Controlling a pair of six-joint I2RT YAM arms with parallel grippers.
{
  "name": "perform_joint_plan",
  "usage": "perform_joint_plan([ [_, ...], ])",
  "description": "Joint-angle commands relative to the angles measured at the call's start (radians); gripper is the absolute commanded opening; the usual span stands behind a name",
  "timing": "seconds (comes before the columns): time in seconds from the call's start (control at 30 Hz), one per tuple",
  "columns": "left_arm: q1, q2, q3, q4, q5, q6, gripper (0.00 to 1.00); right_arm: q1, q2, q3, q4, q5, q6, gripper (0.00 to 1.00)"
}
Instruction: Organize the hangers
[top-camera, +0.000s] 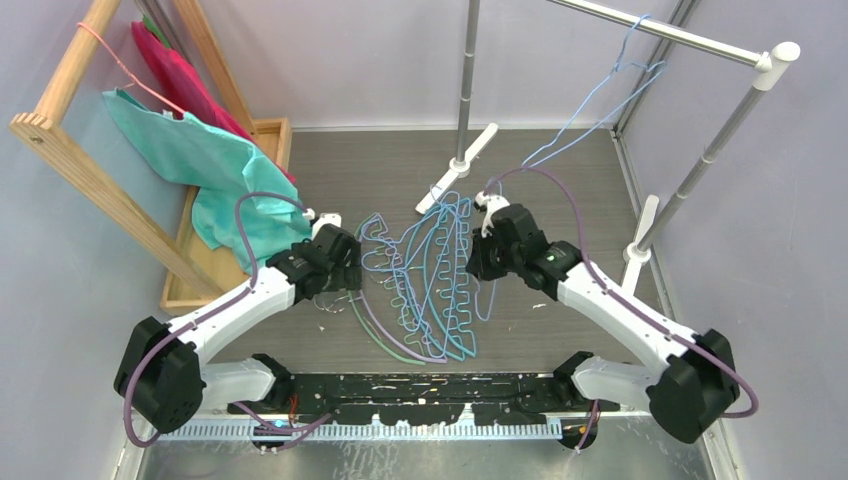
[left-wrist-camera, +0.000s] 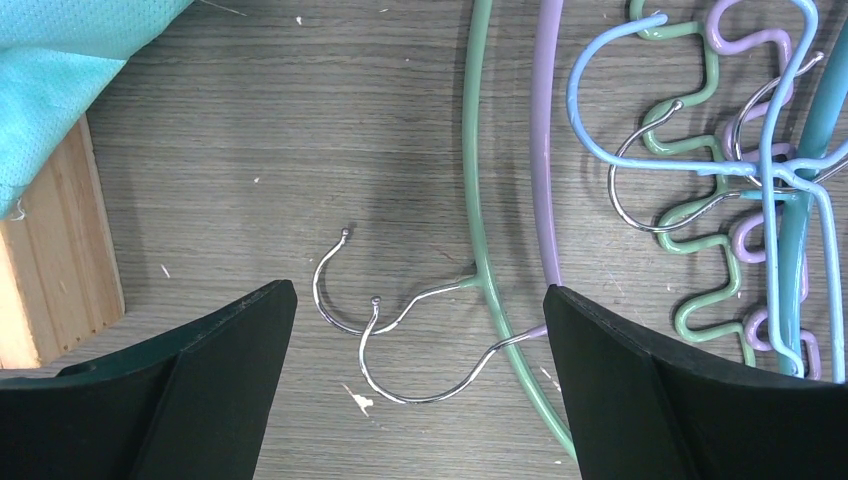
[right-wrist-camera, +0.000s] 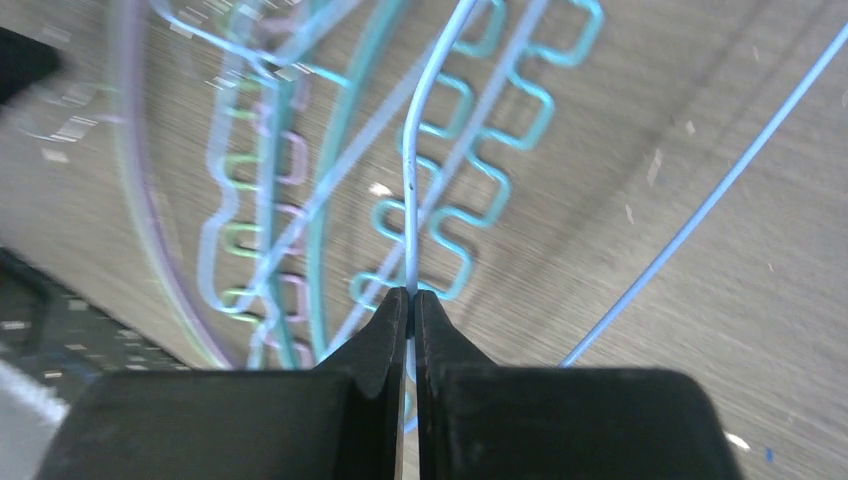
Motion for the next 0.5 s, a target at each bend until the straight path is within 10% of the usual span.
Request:
perform_joint_plan([
  [0.0,0.006,-0.011,0.011,0.007,-0.016,-0.016,0.98,0.020,-0.064,0.125,0.063,-0.148,0.089,0.01],
  [0.47,0.007,-0.053,0.048,-0.014,-0.016,0.004,0.98,0.124,0.094,0.492,0.287,0.152,0.160,0.01],
])
